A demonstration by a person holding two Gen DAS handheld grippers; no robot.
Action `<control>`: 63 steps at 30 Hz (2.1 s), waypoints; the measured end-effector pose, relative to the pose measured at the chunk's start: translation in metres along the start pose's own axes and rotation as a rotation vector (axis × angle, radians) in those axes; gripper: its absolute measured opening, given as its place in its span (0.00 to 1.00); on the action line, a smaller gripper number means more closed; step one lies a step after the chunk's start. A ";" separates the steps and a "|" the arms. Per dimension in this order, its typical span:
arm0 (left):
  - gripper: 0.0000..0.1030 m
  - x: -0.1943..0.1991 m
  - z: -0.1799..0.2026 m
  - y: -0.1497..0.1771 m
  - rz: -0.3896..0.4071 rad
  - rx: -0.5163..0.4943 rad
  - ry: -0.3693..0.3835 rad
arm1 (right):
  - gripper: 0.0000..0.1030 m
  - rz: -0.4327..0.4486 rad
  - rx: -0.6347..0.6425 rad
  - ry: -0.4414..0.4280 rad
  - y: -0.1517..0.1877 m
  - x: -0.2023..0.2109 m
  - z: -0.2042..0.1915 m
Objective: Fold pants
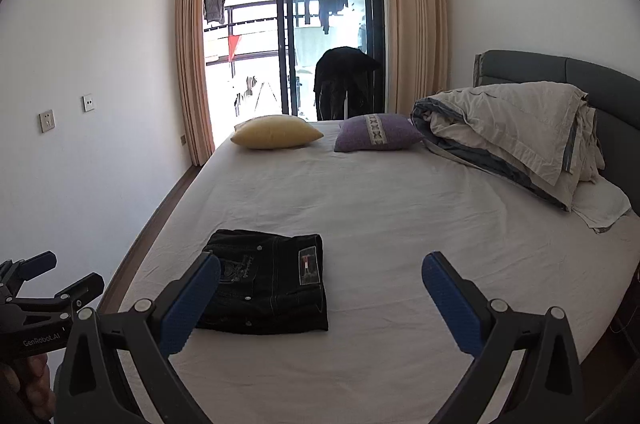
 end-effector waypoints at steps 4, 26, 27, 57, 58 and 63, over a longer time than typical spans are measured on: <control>1.00 -0.022 0.005 0.020 -0.070 0.013 0.018 | 1.00 -0.101 -0.026 -0.004 0.033 -0.018 -0.002; 1.00 -0.069 -0.002 0.056 -0.184 0.046 -0.005 | 1.00 -0.192 -0.005 -0.024 0.061 -0.033 -0.020; 1.00 -0.069 -0.002 0.056 -0.185 0.044 -0.004 | 1.00 -0.193 -0.005 -0.024 0.061 -0.032 -0.020; 1.00 -0.071 0.007 0.065 -0.199 0.043 0.004 | 1.00 -0.209 0.001 -0.035 0.070 -0.036 -0.029; 1.00 -0.071 0.007 0.065 -0.199 0.043 0.004 | 1.00 -0.210 0.001 -0.035 0.071 -0.036 -0.029; 1.00 -0.071 0.007 0.066 -0.201 0.047 0.004 | 1.00 -0.210 0.003 -0.037 0.072 -0.035 -0.030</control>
Point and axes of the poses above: each gripper's, at about its wrist camera, not at the fingertips, and x roughly against the way its jaws point, z to its right, y to its underside, the point moved 10 cm from there along -x, roughly the way its jaws point, and after that the axes turned 3 degrees about z, right-handed, at the moved point
